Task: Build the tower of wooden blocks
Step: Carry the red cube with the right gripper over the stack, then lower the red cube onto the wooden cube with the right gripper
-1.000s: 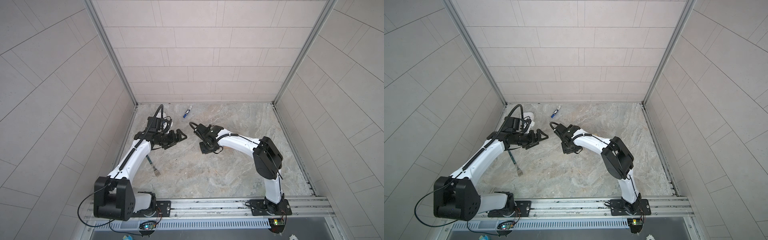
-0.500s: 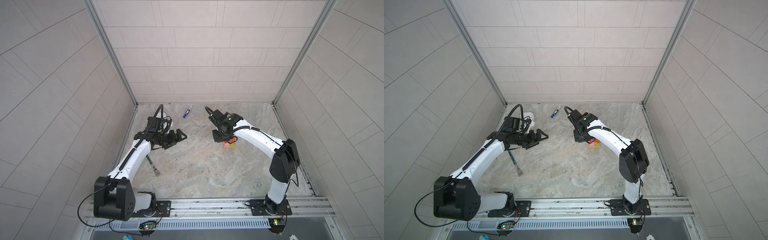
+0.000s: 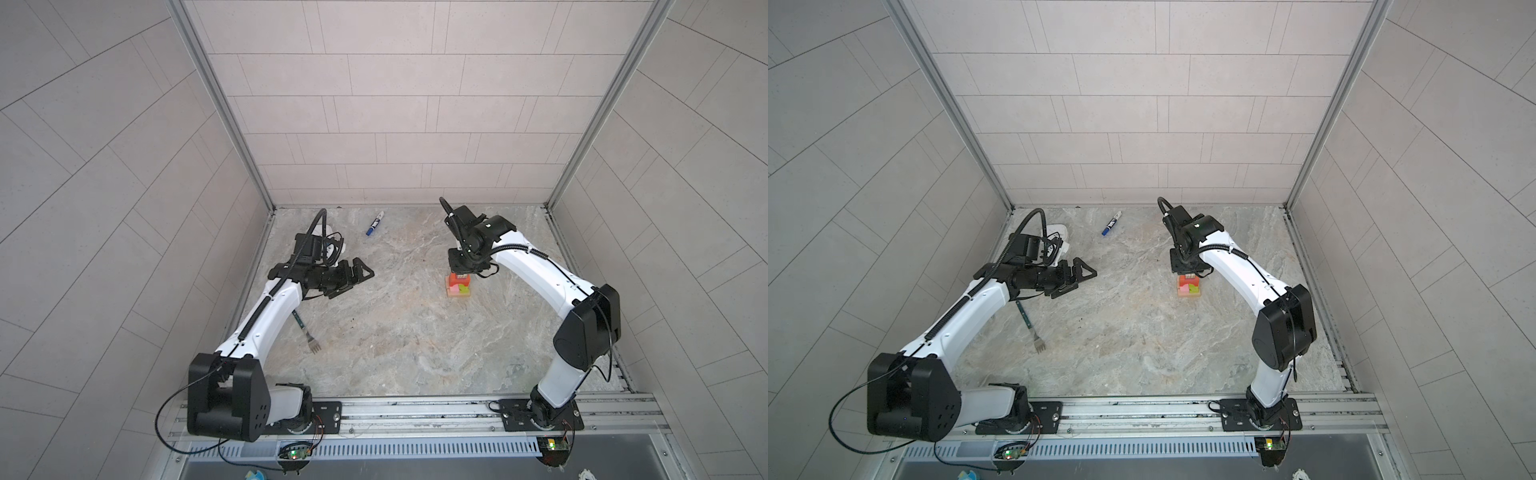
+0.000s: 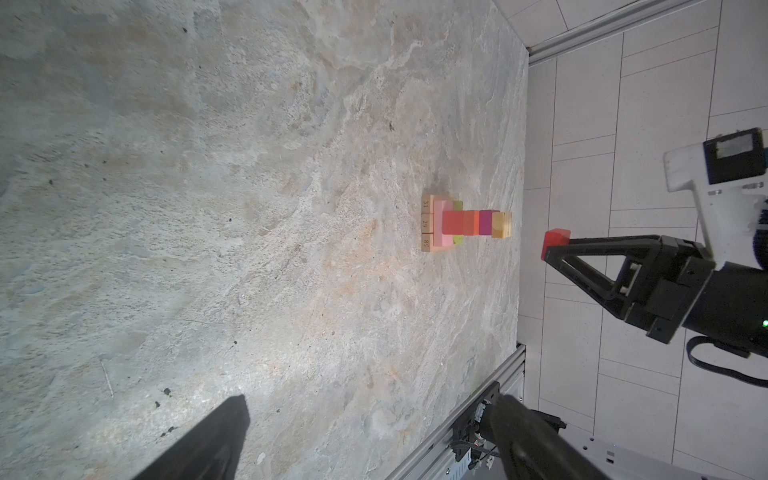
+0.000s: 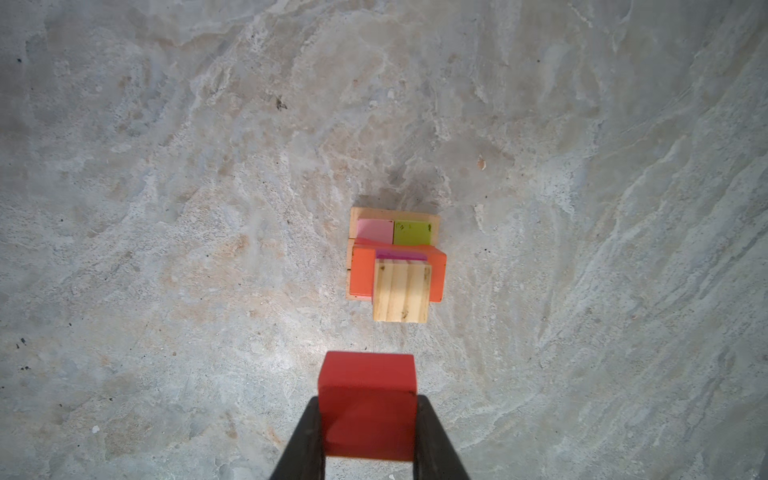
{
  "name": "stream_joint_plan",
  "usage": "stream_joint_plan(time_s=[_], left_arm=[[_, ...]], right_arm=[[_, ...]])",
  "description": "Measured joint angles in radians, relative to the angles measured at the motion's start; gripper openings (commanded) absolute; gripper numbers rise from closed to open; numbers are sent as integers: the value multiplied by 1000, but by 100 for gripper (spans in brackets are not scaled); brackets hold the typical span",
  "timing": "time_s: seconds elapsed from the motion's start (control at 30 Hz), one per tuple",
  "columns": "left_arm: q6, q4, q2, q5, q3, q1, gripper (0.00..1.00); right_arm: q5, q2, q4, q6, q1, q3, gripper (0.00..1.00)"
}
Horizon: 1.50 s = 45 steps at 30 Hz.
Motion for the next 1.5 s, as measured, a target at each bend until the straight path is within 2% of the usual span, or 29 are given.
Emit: stream_joint_plan(time_s=[0.63, 1.5], left_arm=[[0, 1, 0, 0, -3, 0, 98], [0, 1, 0, 0, -4, 1, 98]], right_arm=[[-48, 3, 35, -20, -72, -50, 24], [-88, 47, 84, -50, -98, -75, 24]])
